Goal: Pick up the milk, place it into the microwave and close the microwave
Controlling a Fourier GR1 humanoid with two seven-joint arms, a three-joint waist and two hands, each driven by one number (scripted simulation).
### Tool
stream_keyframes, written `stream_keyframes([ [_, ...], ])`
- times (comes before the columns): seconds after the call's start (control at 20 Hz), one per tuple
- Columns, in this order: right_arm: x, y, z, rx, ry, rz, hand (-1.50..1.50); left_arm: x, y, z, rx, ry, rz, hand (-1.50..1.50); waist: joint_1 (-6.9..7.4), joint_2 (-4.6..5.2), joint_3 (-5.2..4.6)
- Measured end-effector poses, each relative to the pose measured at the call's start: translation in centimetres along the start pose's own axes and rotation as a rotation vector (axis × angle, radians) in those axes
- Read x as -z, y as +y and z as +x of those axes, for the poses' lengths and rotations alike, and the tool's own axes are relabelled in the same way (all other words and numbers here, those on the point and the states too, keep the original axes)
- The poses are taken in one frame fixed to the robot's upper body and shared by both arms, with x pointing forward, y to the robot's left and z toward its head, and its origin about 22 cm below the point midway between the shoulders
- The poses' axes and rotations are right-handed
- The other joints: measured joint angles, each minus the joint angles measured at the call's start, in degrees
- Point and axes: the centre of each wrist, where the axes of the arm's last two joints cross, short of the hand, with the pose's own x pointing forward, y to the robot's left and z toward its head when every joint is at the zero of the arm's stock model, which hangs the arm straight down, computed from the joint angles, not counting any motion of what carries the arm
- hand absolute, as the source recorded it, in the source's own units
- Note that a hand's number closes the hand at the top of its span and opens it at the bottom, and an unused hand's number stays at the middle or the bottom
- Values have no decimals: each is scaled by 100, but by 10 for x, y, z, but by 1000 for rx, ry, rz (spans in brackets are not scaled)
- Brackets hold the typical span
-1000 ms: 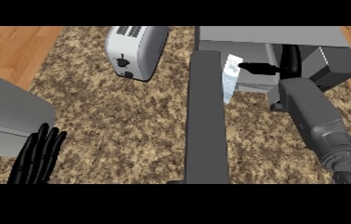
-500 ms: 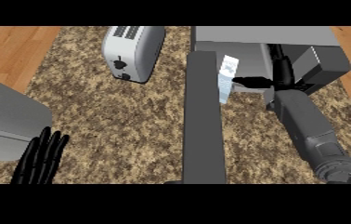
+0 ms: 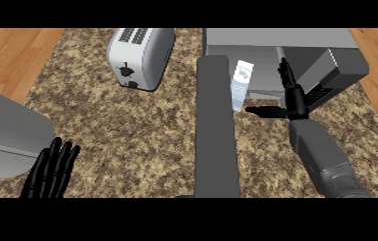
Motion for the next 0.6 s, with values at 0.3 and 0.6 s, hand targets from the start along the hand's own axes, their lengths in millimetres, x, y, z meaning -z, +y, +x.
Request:
stream_keyframes([
  [0.3, -57, 1, -35, 96, 62, -8, -150, 4, 0, -1, -10, 10, -44, -150, -69, 51, 42],
  [0.6, -104, -4, -55, 182, 94, 5, -150, 7, -4, -7, -56, 32, -176, -150, -138, 48, 48],
])
